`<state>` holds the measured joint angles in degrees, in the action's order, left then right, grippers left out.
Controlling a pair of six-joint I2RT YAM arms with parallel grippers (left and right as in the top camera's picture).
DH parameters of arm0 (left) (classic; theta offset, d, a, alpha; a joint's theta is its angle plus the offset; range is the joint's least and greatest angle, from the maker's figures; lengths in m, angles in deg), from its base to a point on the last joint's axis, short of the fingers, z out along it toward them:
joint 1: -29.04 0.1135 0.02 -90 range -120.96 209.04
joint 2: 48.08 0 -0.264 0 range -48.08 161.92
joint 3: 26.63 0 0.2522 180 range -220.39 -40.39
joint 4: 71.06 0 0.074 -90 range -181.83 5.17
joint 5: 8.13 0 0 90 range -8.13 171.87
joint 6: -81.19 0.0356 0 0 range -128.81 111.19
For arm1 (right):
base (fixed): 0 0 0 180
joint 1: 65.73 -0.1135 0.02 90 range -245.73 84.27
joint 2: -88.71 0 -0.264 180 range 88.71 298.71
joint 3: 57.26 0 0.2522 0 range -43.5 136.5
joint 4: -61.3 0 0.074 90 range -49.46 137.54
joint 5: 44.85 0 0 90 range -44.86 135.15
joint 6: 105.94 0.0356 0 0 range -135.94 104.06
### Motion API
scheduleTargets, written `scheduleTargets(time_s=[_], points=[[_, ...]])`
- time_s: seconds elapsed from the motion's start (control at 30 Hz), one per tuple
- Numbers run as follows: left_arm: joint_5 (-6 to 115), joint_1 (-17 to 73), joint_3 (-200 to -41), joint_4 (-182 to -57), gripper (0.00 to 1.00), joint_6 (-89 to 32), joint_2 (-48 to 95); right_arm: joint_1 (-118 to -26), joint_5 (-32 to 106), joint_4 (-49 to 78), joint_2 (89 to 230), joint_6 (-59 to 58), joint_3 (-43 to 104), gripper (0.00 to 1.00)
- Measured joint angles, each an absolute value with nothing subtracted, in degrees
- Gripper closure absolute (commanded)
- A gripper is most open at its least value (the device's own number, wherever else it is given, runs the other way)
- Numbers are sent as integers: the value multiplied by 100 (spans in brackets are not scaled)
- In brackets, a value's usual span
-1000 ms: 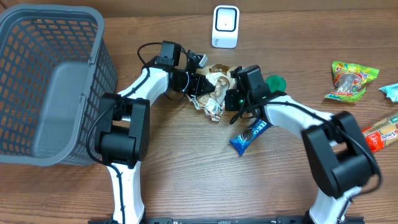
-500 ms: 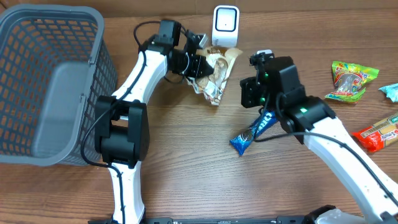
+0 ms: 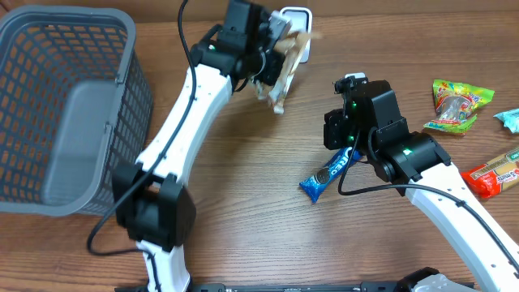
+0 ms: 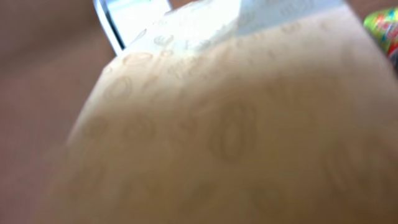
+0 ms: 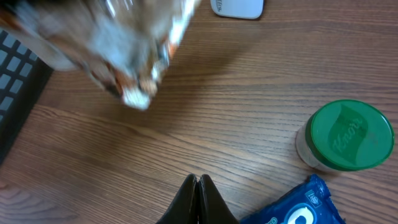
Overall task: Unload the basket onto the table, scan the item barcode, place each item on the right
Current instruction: 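Lift the tan snack bag up toward the scanner with the left gripper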
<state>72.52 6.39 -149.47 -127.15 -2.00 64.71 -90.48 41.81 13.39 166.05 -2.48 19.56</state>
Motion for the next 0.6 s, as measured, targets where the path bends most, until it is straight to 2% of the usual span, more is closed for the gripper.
scheduleTargets(time_s=[0.3, 0.6], points=[[9150, -54, -15052, -11528, 96, 1111, 6146, -9048, 4221, 958, 16605, -248, 1956, 96], [9733, -56, -15056, -9926, 96, 2877, 6349, -9048, 4221, 840, 16605, -246, 1956, 96]])
